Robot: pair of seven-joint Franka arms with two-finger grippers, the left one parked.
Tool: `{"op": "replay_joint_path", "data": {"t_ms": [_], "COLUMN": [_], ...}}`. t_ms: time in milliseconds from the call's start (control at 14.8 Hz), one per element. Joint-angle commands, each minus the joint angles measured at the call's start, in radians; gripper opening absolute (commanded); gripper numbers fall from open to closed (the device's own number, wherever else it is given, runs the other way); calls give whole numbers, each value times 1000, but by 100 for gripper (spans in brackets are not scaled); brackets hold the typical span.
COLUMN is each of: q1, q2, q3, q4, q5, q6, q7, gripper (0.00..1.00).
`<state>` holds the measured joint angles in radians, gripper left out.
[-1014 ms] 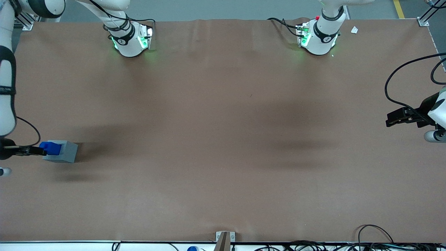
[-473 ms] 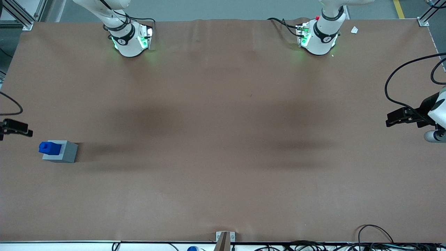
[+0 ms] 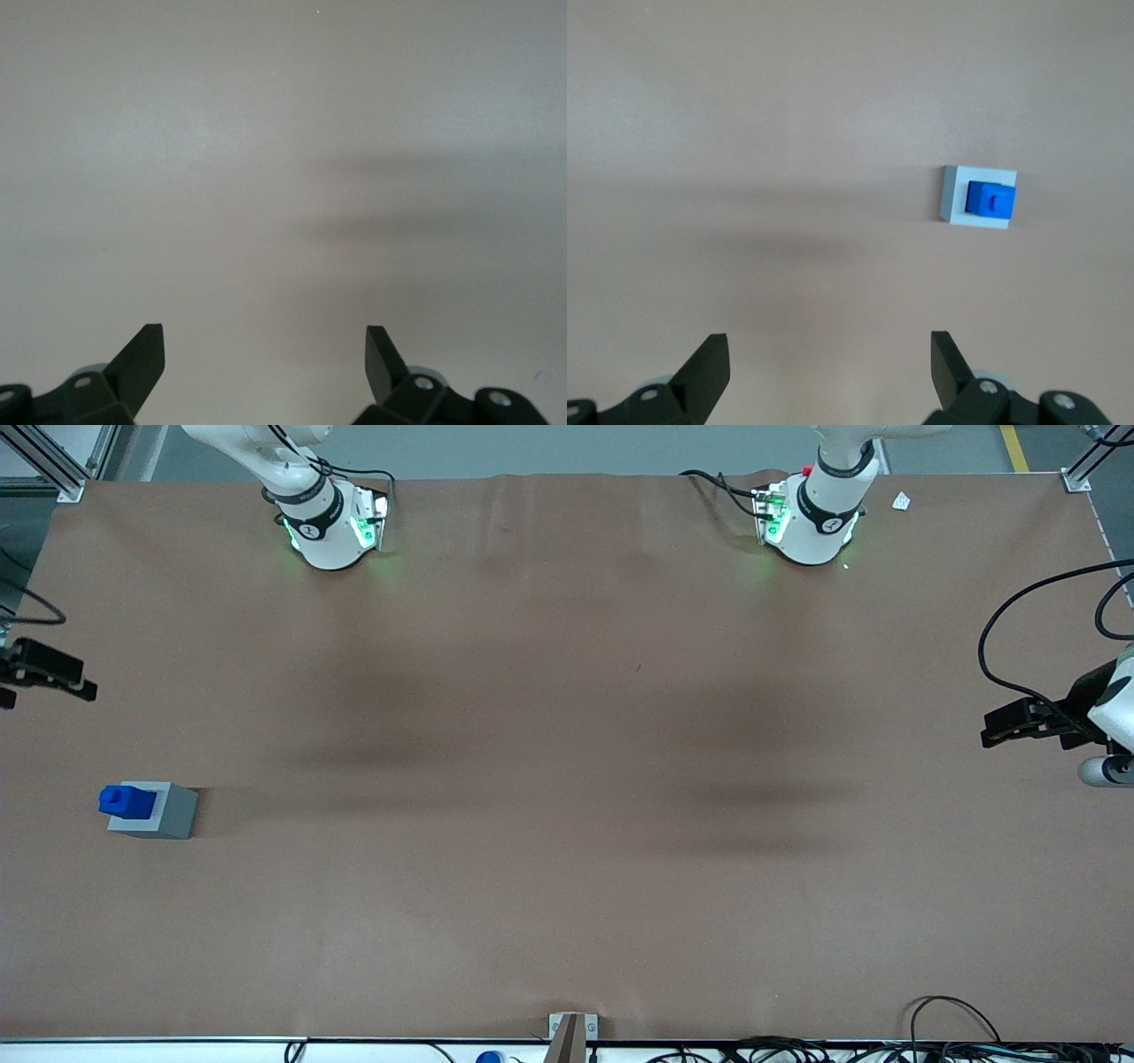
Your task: Insert blue part into gray base with right arm
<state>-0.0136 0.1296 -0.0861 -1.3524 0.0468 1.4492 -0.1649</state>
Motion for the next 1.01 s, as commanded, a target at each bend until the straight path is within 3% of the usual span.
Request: {"op": "replay_joint_path", "data": {"t_ms": [0,203,946], "q1": [18,67,73], "q2": [-184,-306,-301], "q3": [-3,-3,28], "q4": [-219,-344,-298], "q5": [7,-10,-11], "q6": [46,56,14], "q7": [24,25,100], "gripper": [100,100,100]}}
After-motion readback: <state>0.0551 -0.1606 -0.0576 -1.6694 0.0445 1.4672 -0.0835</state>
